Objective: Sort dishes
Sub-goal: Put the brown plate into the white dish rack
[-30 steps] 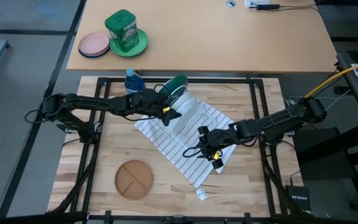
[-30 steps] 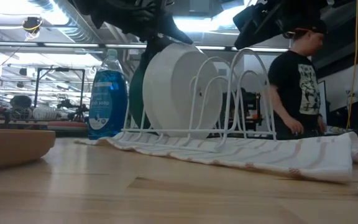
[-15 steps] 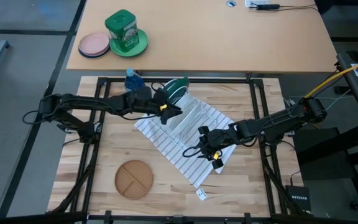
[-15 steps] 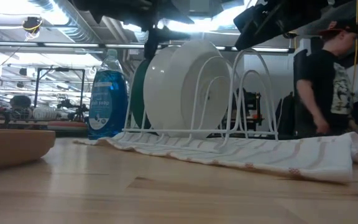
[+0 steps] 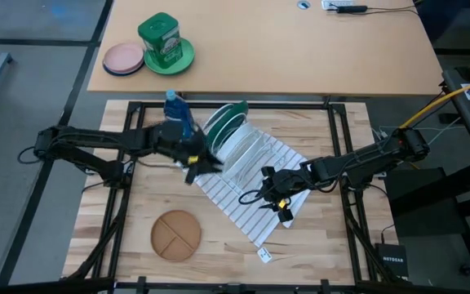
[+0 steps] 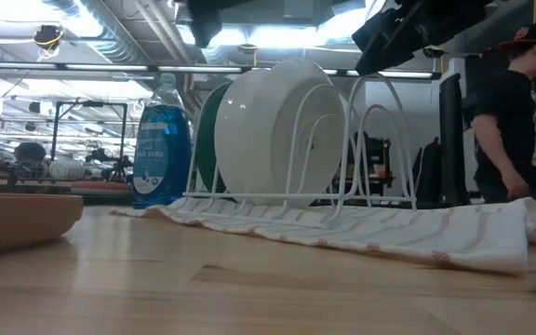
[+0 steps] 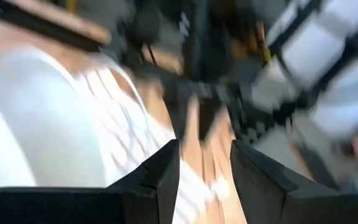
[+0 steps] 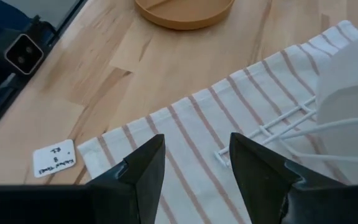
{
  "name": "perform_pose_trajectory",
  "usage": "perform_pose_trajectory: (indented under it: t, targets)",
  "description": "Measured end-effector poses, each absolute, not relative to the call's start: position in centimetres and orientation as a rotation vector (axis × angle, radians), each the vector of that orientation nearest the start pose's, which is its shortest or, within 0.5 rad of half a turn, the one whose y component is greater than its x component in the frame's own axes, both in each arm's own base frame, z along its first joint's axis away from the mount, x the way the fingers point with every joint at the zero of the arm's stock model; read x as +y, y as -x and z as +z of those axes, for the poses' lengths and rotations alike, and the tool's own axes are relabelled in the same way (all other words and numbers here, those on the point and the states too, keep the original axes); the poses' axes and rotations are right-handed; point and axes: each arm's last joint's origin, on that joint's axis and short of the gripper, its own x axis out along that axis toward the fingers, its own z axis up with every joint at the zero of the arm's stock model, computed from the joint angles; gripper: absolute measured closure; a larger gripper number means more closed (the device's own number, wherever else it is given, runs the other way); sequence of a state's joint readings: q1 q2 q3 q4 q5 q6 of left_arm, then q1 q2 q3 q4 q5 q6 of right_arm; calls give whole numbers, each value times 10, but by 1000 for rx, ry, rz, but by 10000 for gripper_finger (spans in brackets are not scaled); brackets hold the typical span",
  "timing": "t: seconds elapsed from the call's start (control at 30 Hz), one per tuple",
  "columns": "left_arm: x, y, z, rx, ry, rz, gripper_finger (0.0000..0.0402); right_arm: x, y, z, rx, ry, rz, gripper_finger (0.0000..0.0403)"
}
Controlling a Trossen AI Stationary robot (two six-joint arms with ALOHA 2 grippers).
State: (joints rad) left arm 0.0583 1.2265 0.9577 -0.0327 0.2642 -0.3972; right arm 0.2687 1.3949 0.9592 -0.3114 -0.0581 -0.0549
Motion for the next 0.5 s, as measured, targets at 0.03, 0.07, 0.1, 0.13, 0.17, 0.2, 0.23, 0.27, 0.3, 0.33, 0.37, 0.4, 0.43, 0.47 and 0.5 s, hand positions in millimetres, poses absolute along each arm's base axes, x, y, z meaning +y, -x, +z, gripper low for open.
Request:
perform_pose_trajectory:
  t: [0.03,0.07,0.1,0.13,0.17,0.2,0.23,0.27,0.3,0.33,0.37,0.4,0.43,0.47,0.5]
  targets:
    - [1,-272,314,376,431,-162,270,79,-281,249,738,120,334,220]
    - [-7,-270,311,424,430,-181,270,79,-281,249,738,106,330,220]
    - [-15,-268,307,473,431,-200,270,79,-282,249,738,94,326,220]
    - [-23,-265,303,524,439,-218,270,80,-282,249,737,78,319,220]
    - [-32,-263,299,573,443,-231,270,80,-282,250,738,65,314,220]
    - [-42,-261,295,619,445,-235,270,80,-282,250,740,52,309,220]
    - [-52,-259,292,659,439,-239,270,80,-282,250,743,34,302,220]
    - [-62,-256,287,702,433,-236,270,80,-282,249,745,21,297,220]
    - [-72,-253,283,741,425,-238,270,80,-282,250,747,4,290,220]
    - [-82,-251,280,775,414,-243,270,80,-282,250,749,-15,283,220]
    - [-92,-247,277,806,412,-249,270,80,-282,250,751,-31,277,220]
    - [-101,-244,274,834,409,-253,270,80,-282,250,751,-51,269,220]
    - [-110,-241,270,861,403,-260,270,80,-282,250,749,-72,261,220]
    - [-119,-238,268,882,395,-266,270,80,-283,251,746,-94,254,220]
    - [-128,-234,264,903,388,-267,270,80,-283,251,744,-115,246,220]
